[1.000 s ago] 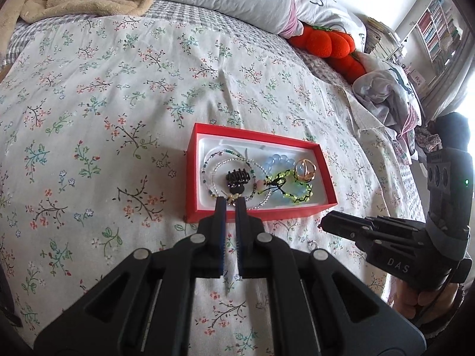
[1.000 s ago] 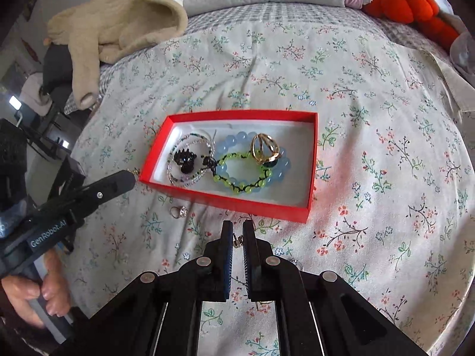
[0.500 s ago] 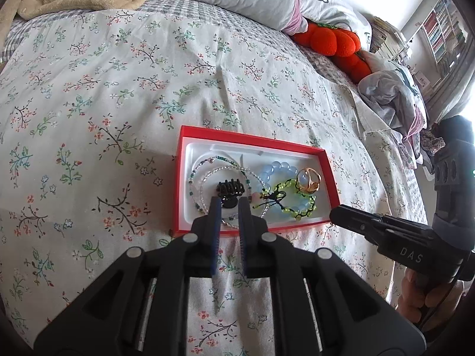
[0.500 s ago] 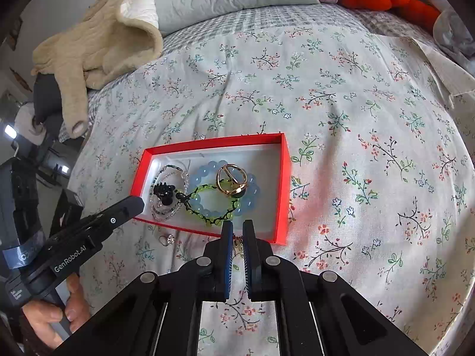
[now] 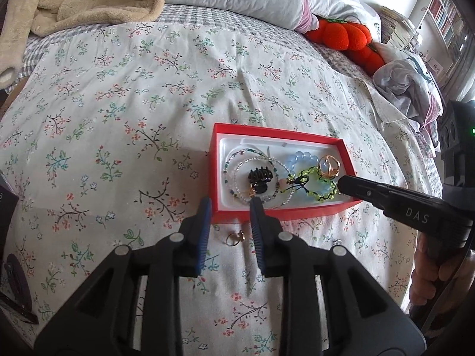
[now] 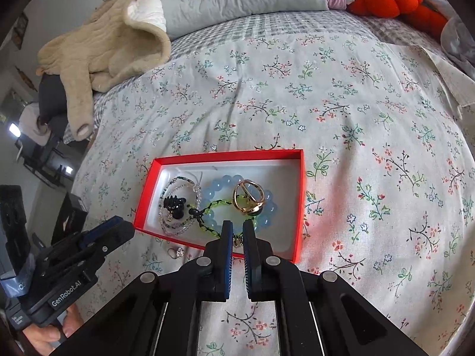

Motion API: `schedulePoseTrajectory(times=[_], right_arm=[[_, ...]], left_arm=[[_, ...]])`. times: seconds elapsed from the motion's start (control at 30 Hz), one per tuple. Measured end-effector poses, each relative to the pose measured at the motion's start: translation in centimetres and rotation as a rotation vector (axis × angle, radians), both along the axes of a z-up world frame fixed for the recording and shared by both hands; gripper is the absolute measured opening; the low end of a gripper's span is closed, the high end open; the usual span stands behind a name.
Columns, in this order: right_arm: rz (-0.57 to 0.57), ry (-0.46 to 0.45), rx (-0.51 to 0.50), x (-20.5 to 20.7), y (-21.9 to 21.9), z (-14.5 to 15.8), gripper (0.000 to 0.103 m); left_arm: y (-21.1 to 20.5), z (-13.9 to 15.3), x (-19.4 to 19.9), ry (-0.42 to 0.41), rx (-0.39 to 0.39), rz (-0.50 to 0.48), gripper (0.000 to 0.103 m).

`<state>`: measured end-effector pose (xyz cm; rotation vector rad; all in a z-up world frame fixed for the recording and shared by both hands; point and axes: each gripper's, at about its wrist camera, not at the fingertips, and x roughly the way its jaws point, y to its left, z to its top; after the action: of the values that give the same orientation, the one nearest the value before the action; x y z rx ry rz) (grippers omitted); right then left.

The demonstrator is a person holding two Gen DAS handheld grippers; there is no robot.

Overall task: Organize jewelry
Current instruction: 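Open both grippers to drop the earrings into the box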

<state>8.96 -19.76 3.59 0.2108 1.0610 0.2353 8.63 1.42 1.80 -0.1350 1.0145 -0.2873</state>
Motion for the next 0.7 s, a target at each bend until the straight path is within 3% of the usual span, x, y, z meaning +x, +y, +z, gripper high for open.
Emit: schedulePoseTrajectory(times=[0.13,0.27,0.7], right_arm=[[0.016,-0.012,0.013,0.4,0.8,0.0,0.009],[0.035,-0.011,0.003,0.3,1.1,0.2,0.011],[-0.008,-0.018,-0.039,-2.3,-1.7,0.8,0.015]], left_arm=[[0.6,-0.4,0.0,0.011,0.023,0.005,0.034],[0.9,-0.7,-0.2,0.017,0.049,0.008,0.050],[1.1,-2.3,-1.5,0.037,0.097,0.000,0.066]])
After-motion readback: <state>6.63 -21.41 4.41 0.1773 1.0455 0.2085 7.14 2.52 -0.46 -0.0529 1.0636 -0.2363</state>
